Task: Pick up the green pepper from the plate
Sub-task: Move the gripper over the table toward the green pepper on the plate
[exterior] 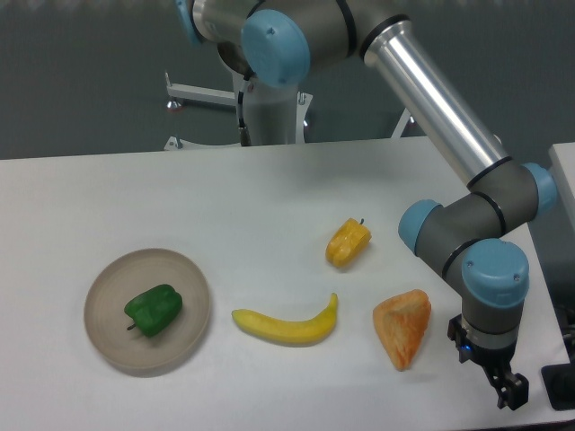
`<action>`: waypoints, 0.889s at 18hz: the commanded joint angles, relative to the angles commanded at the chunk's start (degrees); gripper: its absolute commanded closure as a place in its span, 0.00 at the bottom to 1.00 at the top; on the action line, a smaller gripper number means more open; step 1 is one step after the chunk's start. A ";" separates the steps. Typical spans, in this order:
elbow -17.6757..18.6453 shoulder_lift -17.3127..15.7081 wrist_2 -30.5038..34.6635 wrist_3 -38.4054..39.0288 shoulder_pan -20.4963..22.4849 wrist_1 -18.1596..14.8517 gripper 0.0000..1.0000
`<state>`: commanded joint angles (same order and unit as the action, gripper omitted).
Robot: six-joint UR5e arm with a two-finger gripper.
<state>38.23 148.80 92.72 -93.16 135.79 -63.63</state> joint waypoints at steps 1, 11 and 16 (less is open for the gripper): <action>0.09 -0.09 0.00 0.00 -0.09 0.00 0.00; 6.67 -5.53 0.09 6.41 -2.72 -0.62 0.00; 16.15 -12.82 0.00 14.57 -6.32 -0.62 0.00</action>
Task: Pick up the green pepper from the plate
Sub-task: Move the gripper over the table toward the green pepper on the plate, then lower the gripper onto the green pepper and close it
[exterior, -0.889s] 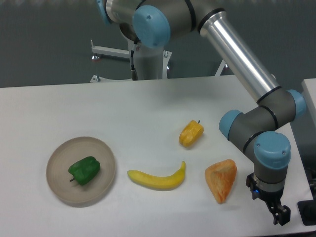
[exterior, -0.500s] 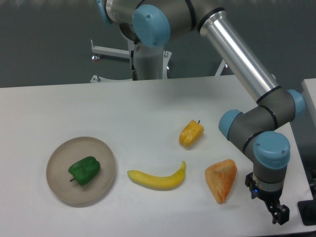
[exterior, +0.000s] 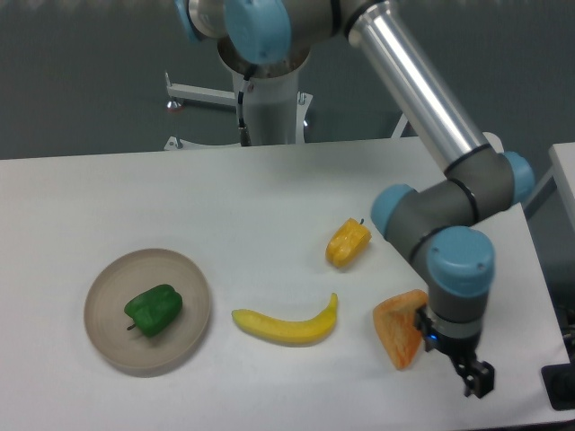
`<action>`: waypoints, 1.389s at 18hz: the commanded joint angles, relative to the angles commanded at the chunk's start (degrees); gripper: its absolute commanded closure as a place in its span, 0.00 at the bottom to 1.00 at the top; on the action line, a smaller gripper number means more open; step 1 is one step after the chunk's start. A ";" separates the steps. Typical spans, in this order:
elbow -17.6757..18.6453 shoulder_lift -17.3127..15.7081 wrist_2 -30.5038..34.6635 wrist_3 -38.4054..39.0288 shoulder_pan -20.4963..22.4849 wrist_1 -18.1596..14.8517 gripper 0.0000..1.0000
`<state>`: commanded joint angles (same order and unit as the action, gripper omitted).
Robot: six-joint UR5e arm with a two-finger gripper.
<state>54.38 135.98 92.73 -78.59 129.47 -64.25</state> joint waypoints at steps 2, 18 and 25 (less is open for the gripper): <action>5.09 -3.16 -1.92 4.65 -1.67 0.00 0.00; 21.73 -13.81 -11.16 28.14 -18.81 0.79 0.00; 22.17 -13.20 -11.25 32.27 -22.68 0.97 0.00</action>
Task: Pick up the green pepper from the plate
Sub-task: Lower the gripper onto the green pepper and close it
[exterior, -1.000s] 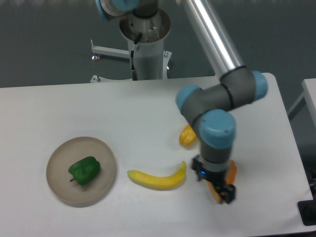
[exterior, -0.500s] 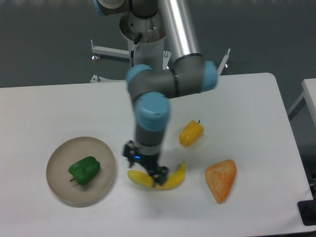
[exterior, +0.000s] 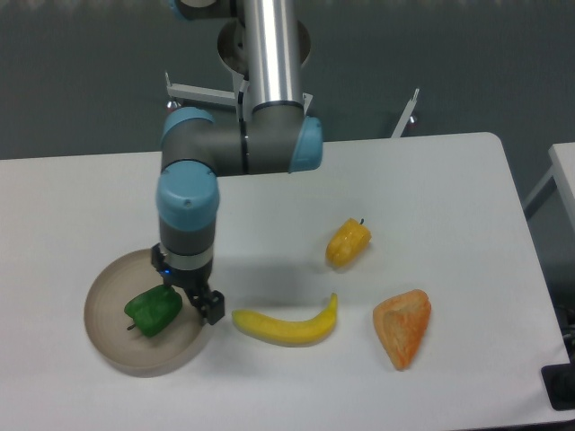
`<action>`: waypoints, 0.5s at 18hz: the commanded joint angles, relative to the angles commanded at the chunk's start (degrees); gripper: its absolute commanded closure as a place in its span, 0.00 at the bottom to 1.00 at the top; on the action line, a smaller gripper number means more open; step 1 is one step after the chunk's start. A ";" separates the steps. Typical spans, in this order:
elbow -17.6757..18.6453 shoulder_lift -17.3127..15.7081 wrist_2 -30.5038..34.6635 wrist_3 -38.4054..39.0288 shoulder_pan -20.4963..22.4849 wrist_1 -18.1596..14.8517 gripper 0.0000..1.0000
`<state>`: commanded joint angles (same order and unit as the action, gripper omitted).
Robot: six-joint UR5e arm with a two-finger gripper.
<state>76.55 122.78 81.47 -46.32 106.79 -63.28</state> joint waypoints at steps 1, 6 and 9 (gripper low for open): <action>0.17 0.00 0.00 0.79 -0.18 0.00 0.00; 2.72 -0.09 0.26 1.85 -0.62 1.22 0.00; 3.95 0.00 0.79 2.29 -0.71 3.07 0.00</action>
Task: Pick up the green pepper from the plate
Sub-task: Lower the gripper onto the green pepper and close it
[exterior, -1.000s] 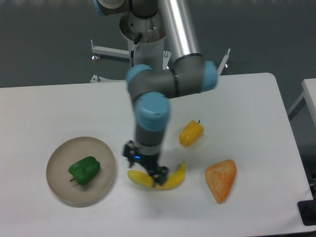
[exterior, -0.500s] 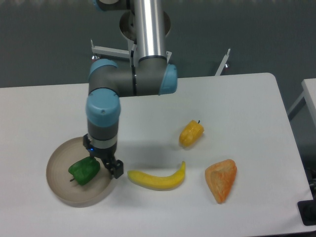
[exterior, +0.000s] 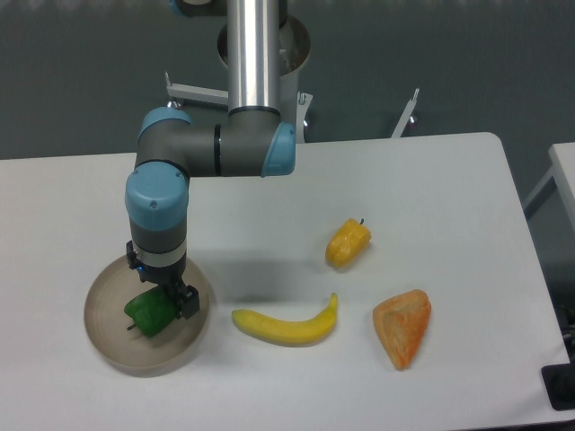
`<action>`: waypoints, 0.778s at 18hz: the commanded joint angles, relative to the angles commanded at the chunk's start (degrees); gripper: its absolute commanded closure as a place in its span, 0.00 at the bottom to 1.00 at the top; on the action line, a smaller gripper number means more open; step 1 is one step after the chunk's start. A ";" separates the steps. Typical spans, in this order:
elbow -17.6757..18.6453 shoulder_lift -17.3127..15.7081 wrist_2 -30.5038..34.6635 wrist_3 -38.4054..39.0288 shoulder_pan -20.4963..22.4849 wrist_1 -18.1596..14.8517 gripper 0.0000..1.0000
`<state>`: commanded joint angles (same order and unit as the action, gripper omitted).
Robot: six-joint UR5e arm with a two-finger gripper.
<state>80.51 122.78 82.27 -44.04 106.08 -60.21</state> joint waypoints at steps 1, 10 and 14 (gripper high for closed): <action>0.09 0.09 0.00 0.61 -0.09 0.27 0.00; 0.09 1.32 0.00 5.44 -1.23 1.85 0.00; 0.00 1.50 -0.09 7.38 -1.41 1.94 0.00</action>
<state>80.51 124.28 82.18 -36.66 104.68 -58.27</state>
